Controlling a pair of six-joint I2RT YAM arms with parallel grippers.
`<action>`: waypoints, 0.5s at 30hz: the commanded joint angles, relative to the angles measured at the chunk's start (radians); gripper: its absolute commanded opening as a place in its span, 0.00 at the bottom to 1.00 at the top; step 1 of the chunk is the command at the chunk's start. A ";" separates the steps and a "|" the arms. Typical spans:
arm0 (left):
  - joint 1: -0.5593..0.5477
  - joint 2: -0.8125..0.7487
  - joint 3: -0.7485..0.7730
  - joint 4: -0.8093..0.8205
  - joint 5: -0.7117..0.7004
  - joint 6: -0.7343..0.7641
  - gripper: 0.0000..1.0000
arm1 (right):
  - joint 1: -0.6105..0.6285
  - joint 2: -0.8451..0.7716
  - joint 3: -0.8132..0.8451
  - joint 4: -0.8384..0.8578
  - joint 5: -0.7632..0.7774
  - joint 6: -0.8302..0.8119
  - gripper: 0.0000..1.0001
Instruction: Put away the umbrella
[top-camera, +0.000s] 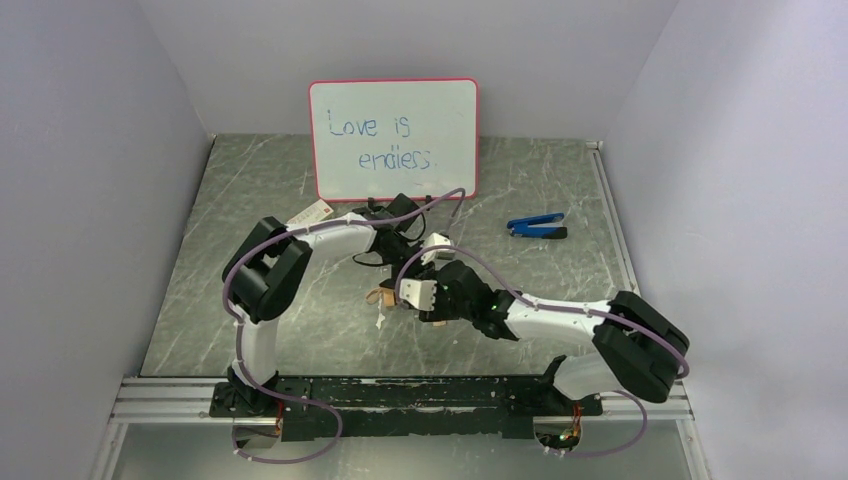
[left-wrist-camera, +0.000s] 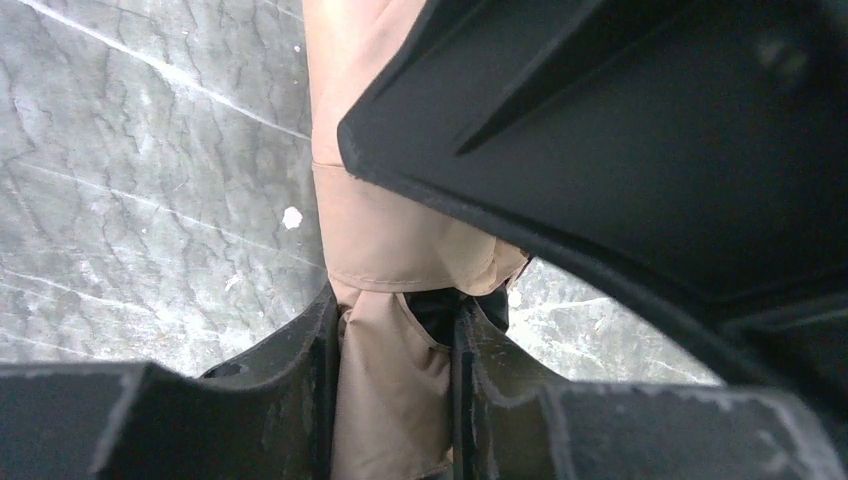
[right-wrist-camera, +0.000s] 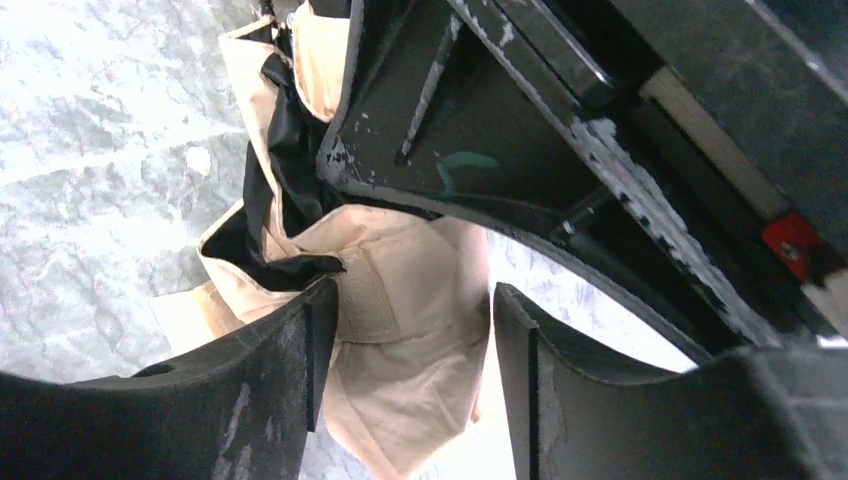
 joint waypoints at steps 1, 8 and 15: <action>-0.048 0.063 -0.064 0.009 -0.121 0.048 0.07 | -0.007 -0.077 -0.018 -0.065 0.033 0.039 0.65; -0.049 0.079 -0.059 0.026 -0.175 0.016 0.05 | -0.007 -0.282 -0.039 -0.067 -0.001 0.151 0.71; -0.049 0.069 -0.069 0.045 -0.222 -0.022 0.05 | -0.006 -0.589 -0.114 -0.009 -0.019 0.492 0.70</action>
